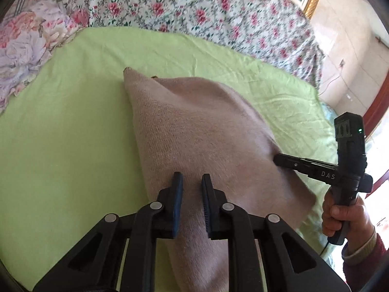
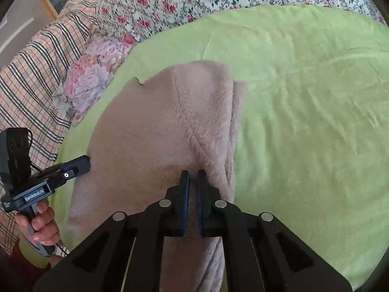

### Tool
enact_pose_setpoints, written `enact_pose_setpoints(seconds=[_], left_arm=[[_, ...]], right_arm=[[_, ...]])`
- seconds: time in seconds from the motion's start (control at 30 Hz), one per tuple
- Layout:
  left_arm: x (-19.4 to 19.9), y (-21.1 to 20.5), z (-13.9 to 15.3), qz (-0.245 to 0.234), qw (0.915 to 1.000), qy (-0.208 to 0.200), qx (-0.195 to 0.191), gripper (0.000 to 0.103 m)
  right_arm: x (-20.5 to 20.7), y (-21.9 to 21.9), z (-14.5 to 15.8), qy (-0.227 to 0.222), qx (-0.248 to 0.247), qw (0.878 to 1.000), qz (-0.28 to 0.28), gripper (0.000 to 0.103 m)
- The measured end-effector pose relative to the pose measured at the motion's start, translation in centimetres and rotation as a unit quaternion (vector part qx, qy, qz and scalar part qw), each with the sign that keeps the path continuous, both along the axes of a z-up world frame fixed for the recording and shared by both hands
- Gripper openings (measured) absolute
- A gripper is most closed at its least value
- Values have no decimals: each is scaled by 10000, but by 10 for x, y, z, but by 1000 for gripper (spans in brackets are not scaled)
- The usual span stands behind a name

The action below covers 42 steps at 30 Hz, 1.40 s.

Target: Fold small clothes

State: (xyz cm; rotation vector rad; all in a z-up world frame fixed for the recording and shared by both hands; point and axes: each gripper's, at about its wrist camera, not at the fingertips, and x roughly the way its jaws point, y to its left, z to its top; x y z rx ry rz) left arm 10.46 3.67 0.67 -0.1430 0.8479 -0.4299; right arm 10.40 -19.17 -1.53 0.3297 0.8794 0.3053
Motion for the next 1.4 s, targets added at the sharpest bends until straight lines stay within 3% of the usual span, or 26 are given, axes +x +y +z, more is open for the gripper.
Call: enact_pose_setpoints(seconds=[0.2,0.3,0.37,0.47,0.7,0.87,1.0,1.07,1.17,1.27,1.4], left_arm=[[-64,11,12,-309,9989,-255,-229,15],[-91,9,-2,-436,9987,-171,-214,15],[-91,4,-18,-425,9991,29,-56,15],[-89,8,-42,-305,9989,337,-117,15],[-97,-1,-41,-175,9995,208,176,15],[-93,-3,-42,-137,9995,260,142,15],[-94,-4,-36,-203,9992,307,159,19],[-95,-2,-29,-237,9993,253,156,20],[-92,3,-18,-186,9996,196,83,24],[-84,12,-10,-53,9998,165,-63,27],[-64,23,-6,211,9994,256,-130,28]], right_arm=[[-49,1,10,-304,29,9991,282,10],[-63,0,-6,-115,-302,9992,240,10],[-67,-5,-24,95,-478,9987,124,9],[-71,-18,-32,71,-205,9998,6,9],[-73,-12,-29,30,-379,9993,-29,9],[-79,-13,-30,44,-419,9991,-33,9],[-77,-19,-13,-7,-257,9997,-43,10],[-71,-25,-3,-109,-191,9997,-77,13],[-48,-39,9,-202,75,9994,-278,37],[-5,-50,19,-329,427,9979,-369,38],[65,-59,19,-183,934,9943,-478,38]])
